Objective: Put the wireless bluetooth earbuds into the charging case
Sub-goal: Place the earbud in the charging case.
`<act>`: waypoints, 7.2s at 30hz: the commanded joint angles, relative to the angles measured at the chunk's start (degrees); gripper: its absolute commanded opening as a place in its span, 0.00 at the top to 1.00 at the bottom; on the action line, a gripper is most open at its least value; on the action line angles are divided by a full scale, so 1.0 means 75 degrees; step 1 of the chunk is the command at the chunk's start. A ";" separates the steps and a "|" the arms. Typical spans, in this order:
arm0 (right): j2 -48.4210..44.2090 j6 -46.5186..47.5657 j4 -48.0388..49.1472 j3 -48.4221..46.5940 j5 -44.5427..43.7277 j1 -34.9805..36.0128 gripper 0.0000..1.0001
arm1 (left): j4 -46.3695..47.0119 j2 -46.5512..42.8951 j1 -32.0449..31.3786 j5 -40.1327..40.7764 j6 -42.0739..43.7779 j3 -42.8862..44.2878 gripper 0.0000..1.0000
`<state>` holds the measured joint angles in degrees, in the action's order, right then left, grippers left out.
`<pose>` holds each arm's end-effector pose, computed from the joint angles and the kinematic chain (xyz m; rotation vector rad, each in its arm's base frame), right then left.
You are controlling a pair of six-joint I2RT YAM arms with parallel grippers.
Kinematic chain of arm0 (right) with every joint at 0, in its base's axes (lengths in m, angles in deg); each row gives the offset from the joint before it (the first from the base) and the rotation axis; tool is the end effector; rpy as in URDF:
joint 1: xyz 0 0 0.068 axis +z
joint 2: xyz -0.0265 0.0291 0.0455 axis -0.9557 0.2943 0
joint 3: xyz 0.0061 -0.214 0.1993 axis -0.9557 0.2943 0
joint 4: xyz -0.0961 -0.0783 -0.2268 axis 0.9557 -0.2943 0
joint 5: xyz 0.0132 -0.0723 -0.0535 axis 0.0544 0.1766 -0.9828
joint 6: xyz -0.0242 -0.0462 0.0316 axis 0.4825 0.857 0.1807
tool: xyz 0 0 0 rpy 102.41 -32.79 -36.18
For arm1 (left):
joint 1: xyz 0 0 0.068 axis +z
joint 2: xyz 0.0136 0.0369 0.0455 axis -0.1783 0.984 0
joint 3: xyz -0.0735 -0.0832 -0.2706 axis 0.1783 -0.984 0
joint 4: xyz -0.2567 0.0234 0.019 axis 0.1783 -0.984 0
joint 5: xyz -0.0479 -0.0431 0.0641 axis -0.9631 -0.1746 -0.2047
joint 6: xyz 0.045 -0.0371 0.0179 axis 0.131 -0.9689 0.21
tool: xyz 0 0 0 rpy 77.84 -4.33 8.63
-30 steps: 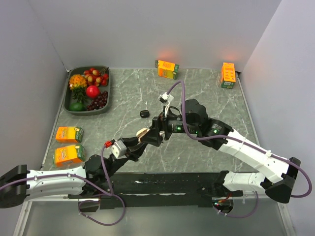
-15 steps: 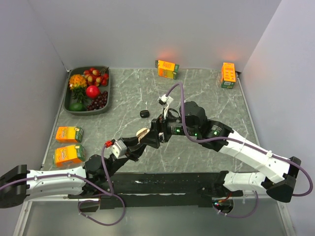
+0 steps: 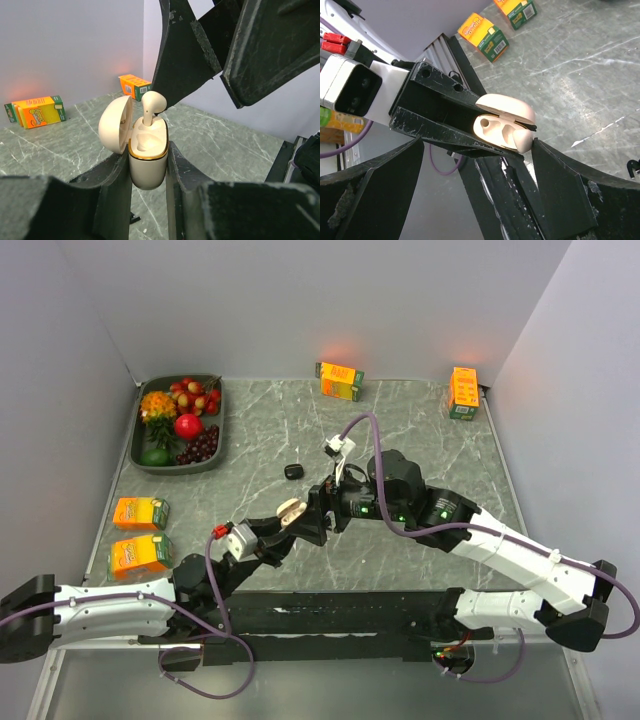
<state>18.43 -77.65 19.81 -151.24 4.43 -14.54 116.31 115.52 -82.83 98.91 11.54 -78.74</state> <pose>0.1149 0.2109 0.4113 -0.8220 1.8755 1.2131 0.0626 -0.1437 0.2762 0.4614 1.1356 -0.8373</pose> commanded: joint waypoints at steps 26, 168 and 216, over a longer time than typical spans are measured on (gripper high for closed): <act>-0.0083 -0.0197 -0.0426 -0.0851 -0.0792 0.0424 0.02 | 0.0668 -0.0006 0.0029 -0.0109 0.0034 0.0247 0.99; -0.0119 0.0893 -0.2126 -0.1532 -0.3595 0.0365 0.21 | 0.0563 -0.0123 0.0029 -0.0426 -0.0013 0.0328 0.99; 0.1499 0.0155 -0.5465 -0.4226 -0.2832 0.0177 0.47 | 0.2367 0.1822 0.0029 -0.0039 0.1955 0.0504 0.99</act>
<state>27.98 -75.42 -16.12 -179.30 -14.28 -12.96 127.81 128.09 -82.48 97.89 23.49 -77.89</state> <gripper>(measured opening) 0.544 0.300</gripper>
